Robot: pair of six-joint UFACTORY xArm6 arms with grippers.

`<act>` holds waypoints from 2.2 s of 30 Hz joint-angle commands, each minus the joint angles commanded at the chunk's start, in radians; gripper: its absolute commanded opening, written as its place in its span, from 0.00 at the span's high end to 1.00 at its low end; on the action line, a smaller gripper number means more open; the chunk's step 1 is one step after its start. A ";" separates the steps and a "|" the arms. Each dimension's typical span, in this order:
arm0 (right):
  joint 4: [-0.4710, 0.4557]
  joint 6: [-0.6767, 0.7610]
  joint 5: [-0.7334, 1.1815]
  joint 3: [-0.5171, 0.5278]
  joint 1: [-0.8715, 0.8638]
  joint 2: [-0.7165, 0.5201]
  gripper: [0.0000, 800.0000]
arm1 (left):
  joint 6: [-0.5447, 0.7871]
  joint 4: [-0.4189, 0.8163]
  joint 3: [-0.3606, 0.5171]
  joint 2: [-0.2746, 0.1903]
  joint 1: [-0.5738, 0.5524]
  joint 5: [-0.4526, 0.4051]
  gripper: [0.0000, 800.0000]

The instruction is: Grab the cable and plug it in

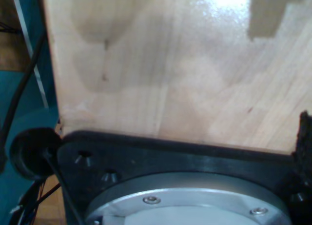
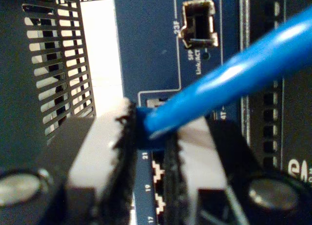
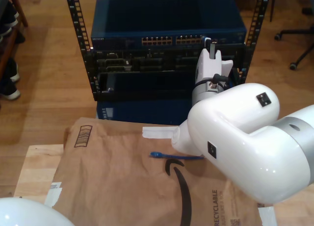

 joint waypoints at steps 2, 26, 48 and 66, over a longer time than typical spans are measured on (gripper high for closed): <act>0.000 0.000 0.000 0.000 0.000 0.000 1.00 | 0.000 0.000 0.000 0.000 0.000 0.000 0.00; 0.000 0.009 0.011 -0.014 -0.002 0.006 1.00 | 0.000 0.000 0.000 0.000 0.000 0.000 0.00; -0.002 0.009 0.014 -0.025 -0.003 0.012 1.00 | 0.000 0.000 0.000 0.000 0.000 0.000 0.00; -0.005 0.011 0.017 -0.025 -0.002 0.011 1.00 | 0.000 0.000 0.000 0.000 0.000 0.000 0.00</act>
